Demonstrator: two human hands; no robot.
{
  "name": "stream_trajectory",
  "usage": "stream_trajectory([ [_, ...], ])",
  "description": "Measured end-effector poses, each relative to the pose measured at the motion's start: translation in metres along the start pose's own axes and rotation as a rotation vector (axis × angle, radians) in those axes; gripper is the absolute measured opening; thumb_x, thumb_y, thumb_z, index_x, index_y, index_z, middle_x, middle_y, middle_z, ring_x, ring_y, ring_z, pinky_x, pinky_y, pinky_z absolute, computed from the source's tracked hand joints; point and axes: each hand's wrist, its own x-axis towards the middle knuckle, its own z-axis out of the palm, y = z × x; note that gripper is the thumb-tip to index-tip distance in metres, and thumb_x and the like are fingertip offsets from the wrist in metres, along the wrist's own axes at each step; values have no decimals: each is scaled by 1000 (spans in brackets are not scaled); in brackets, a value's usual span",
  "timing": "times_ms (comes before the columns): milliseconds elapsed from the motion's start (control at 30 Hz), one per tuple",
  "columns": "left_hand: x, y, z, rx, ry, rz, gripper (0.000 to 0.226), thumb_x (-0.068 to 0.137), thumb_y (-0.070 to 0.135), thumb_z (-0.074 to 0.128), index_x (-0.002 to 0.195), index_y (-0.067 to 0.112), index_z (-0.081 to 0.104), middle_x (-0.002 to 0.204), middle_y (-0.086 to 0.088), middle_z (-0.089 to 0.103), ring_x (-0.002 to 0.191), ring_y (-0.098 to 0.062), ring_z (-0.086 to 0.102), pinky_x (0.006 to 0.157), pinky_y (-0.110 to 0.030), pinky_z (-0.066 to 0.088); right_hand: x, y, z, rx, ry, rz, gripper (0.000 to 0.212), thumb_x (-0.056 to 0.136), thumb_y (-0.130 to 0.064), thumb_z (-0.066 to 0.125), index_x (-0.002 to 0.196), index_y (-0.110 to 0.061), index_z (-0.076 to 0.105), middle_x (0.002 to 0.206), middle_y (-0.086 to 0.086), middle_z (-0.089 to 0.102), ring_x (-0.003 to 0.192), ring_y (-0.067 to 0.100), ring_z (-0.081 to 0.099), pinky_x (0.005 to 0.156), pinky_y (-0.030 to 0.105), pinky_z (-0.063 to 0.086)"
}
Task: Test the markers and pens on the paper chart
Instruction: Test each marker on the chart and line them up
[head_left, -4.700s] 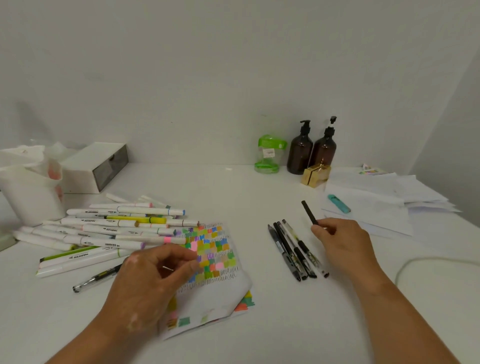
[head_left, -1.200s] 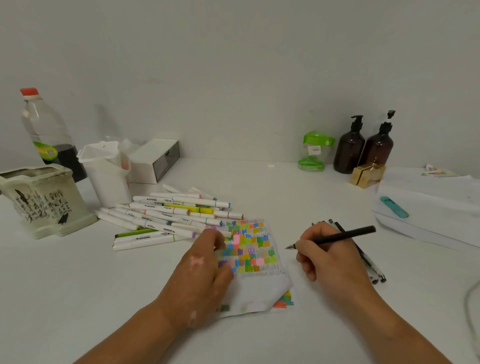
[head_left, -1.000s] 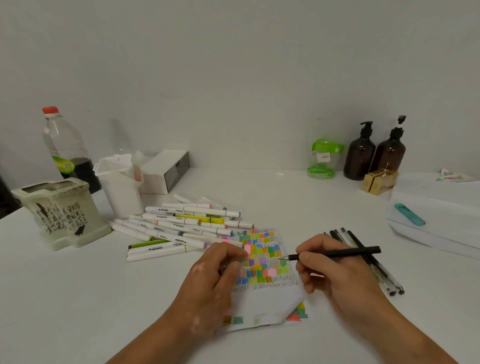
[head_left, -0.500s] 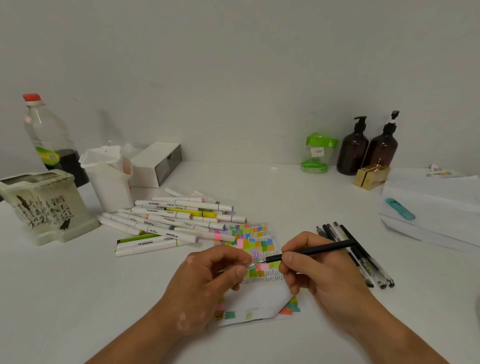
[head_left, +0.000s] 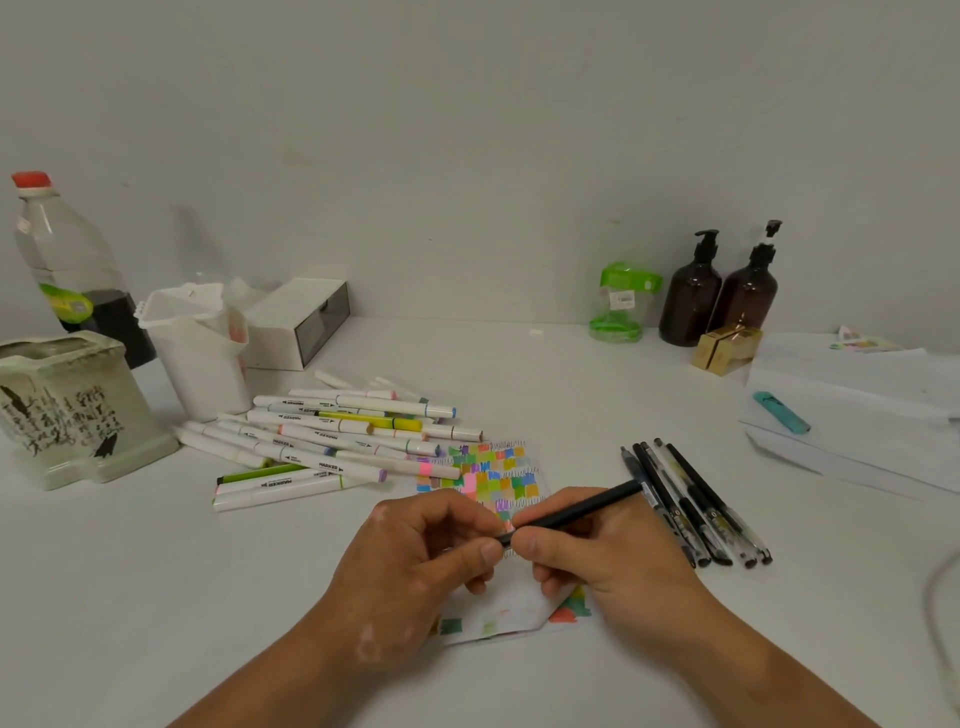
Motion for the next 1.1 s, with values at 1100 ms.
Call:
stream_trajectory([
  [1100,-62,-21,-42,1007,-75,-12,75,80,80,39,142,40,45,144,20,42,134,-3,31,116,-40,22,79,-22,99,-1239,-72,-107,36,91,-51,63,120,-30,67,111,-5,69,101,17,62,87,35,55],
])
